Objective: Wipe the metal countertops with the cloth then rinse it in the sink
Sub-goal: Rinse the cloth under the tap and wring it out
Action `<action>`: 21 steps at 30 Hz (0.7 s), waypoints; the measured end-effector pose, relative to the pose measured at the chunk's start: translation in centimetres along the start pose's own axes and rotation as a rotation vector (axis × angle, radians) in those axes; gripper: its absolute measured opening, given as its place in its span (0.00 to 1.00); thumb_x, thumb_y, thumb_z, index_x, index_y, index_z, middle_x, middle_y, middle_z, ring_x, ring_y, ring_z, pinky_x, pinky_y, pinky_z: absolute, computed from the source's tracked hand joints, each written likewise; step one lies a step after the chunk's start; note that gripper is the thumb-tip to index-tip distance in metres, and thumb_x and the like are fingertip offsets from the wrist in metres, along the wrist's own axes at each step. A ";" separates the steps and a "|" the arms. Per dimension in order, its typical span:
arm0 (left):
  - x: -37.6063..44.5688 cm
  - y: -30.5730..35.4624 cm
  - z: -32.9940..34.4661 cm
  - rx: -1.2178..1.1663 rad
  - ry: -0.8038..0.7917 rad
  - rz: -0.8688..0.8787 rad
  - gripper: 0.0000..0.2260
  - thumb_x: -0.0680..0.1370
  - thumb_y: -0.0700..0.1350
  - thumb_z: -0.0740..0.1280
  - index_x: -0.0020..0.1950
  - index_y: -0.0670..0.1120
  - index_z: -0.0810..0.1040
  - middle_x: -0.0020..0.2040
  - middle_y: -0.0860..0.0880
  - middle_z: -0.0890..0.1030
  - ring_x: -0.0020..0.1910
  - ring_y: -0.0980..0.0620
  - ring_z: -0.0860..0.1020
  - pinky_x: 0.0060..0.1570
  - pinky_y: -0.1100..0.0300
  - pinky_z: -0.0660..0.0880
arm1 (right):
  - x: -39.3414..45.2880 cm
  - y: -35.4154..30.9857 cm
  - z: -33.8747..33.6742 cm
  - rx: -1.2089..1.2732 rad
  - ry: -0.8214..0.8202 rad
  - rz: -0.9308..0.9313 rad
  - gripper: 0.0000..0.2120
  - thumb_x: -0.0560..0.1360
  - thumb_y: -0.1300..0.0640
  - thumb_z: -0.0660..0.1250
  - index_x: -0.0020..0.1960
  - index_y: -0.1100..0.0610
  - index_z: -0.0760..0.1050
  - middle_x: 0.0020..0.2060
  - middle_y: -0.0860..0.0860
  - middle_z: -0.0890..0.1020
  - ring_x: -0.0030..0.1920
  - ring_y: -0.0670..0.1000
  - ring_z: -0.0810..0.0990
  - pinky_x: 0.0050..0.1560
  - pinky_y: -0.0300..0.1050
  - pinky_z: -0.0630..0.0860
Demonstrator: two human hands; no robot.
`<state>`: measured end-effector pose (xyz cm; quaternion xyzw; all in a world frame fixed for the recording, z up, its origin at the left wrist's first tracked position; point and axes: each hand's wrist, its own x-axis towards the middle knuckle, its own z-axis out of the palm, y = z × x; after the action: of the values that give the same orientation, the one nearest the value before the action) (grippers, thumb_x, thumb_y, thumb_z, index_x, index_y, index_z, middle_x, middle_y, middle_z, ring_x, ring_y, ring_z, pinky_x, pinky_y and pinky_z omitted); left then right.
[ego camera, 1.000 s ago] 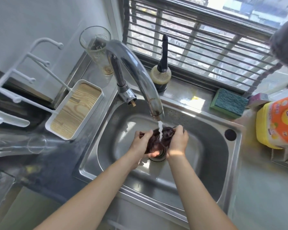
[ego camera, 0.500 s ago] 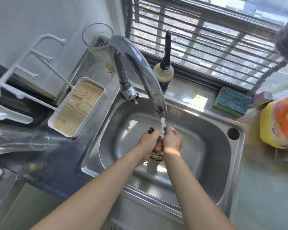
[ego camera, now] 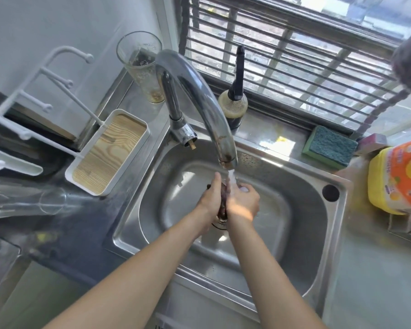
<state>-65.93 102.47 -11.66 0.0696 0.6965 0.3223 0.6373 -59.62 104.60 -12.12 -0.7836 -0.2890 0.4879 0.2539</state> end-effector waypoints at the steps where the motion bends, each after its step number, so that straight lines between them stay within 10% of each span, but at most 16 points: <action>1: -0.1 -0.2 -0.1 0.050 0.011 0.023 0.24 0.82 0.63 0.56 0.42 0.49 0.81 0.40 0.51 0.84 0.41 0.53 0.80 0.47 0.57 0.78 | 0.9 -0.5 -0.1 0.003 -0.006 -0.002 0.17 0.71 0.46 0.74 0.33 0.55 0.74 0.29 0.51 0.79 0.36 0.57 0.77 0.42 0.46 0.75; 8: 0.7 0.7 -2.2 -0.186 0.040 -0.060 0.16 0.82 0.46 0.62 0.36 0.45 0.77 0.26 0.49 0.80 0.25 0.53 0.78 0.27 0.66 0.71 | -6.0 0.4 0.3 -0.029 -0.004 -0.332 0.12 0.74 0.54 0.66 0.34 0.57 0.72 0.27 0.51 0.77 0.34 0.54 0.74 0.38 0.44 0.68; 14: -1.1 -1.1 -0.3 0.131 0.019 0.098 0.18 0.83 0.56 0.60 0.42 0.46 0.78 0.25 0.47 0.76 0.29 0.52 0.73 0.23 0.55 0.66 | 1.5 -1.0 -0.1 -0.116 -0.017 0.011 0.14 0.77 0.54 0.66 0.35 0.59 0.74 0.30 0.55 0.77 0.39 0.60 0.75 0.40 0.48 0.66; 21: -0.4 0.3 -2.0 0.120 0.051 0.055 0.18 0.82 0.56 0.59 0.44 0.45 0.79 0.40 0.44 0.82 0.43 0.45 0.81 0.44 0.53 0.76 | -3.1 0.6 0.1 -0.154 -0.053 -0.186 0.13 0.77 0.54 0.65 0.37 0.60 0.74 0.32 0.54 0.80 0.39 0.59 0.77 0.43 0.49 0.71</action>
<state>-67.79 101.78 -11.19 0.1187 0.7284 0.2991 0.6049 -60.66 102.01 -10.66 -0.7573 -0.4037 0.4593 0.2292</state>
